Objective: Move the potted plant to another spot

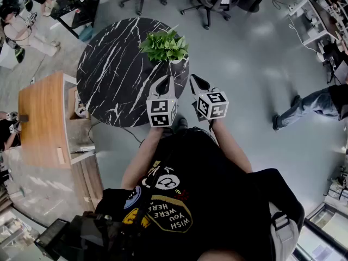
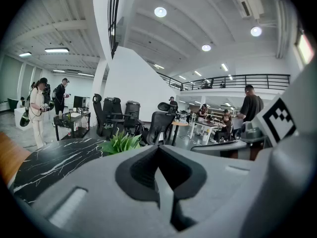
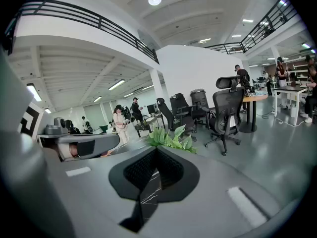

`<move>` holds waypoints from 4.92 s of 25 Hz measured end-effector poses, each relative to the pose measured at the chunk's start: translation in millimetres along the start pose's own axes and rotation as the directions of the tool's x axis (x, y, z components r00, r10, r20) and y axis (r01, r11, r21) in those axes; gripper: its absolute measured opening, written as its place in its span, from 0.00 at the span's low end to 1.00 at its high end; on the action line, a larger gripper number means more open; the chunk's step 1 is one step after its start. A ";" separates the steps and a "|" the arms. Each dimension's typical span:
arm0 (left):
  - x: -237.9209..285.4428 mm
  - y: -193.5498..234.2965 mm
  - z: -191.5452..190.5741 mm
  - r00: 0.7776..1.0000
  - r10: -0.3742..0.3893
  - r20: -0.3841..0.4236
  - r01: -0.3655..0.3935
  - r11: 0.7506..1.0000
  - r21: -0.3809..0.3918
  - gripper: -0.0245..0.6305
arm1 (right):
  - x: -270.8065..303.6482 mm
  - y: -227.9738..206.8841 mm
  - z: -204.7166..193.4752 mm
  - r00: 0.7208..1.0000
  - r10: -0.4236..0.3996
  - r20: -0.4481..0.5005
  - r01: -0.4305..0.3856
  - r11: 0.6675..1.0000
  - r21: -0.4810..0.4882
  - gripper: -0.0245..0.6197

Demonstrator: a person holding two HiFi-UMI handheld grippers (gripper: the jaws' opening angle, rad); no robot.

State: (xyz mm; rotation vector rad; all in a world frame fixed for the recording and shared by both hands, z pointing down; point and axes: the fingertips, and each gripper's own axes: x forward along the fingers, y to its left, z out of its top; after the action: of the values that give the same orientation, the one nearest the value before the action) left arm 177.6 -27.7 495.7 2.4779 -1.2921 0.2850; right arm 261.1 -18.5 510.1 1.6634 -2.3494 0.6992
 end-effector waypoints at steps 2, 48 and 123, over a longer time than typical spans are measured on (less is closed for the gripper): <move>0.5 0.0 1.0 1.000 -0.001 0.001 0.001 1.000 -0.001 0.04 | 0.2 -0.8 0.2 1.000 -0.002 -0.001 0.002 1.000 0.001 0.04; 61.2 65.4 -1.1 0.999 0.031 -0.029 -0.032 0.998 -0.053 0.04 | 109.0 -71.6 -12.5 0.990 -0.014 -0.139 0.023 0.998 0.062 0.04; -95.9 340.8 -74.1 0.901 0.428 -0.069 -0.432 0.879 -0.203 0.04 | 369.2 111.6 -158.1 0.845 -0.094 -0.526 0.086 0.995 -0.041 0.07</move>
State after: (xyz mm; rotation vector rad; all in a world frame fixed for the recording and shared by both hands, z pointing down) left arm -159.0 -108.9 600.4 1.9842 -1.7590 0.2597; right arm 6.3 -225.1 767.1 1.3397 -1.8677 0.9702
